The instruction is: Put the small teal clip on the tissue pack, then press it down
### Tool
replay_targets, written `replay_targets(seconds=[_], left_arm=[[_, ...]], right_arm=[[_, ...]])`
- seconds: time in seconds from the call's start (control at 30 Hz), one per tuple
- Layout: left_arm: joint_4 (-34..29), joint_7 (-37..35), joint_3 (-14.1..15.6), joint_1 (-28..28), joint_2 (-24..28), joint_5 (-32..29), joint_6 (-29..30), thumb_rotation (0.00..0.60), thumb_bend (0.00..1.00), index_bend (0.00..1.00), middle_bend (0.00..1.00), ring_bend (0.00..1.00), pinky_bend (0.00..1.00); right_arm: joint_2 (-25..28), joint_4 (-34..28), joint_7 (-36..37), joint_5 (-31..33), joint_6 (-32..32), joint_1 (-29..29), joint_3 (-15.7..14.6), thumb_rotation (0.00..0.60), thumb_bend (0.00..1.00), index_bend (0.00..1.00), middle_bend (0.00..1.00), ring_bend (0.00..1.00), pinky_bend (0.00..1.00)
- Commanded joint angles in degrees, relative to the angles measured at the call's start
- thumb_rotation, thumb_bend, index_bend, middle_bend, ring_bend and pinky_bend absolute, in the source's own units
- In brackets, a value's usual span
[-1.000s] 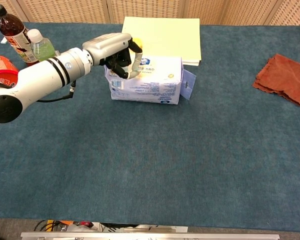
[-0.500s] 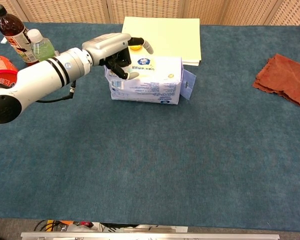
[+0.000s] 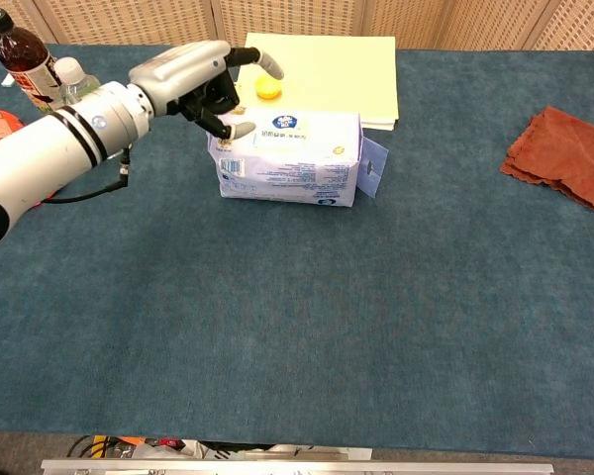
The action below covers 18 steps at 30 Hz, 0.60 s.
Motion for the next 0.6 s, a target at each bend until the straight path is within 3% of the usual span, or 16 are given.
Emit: replay_targets(seconds=[0.03,0.37,0.6], left_arm=[[-2.71,2.71,0.73,2.27,2.43,0.2,2.77,0.6,0.31,0.21,0.91,0.92,0.82],[-9.25,13.78,4.33,9.97,7.61,0.99,12.2,0.6,0.32,0.21,0.78,0.77,0.82],[-14.12,18.71,7.12,14.88,11.79,0.84,15.72,0.6,0.32,0.2,0.73,0.71,0.8]], right_arm=[[1.33,-1.9,-0.97,-0.96,-2.36,1.63,-0.07,0.6,0.36,0.01,0.26,0.19,0.21],[5.22,-11.63,-9.14,-0.74,-17.0,10.22,0.62,0.6,0.36,0.04,0.33,0.34,0.37],[4.04,-15.48,-13.49,2.4,-27.37,17.63,2.73,0.6,0.62,0.04,0.4,0.47,0.48]])
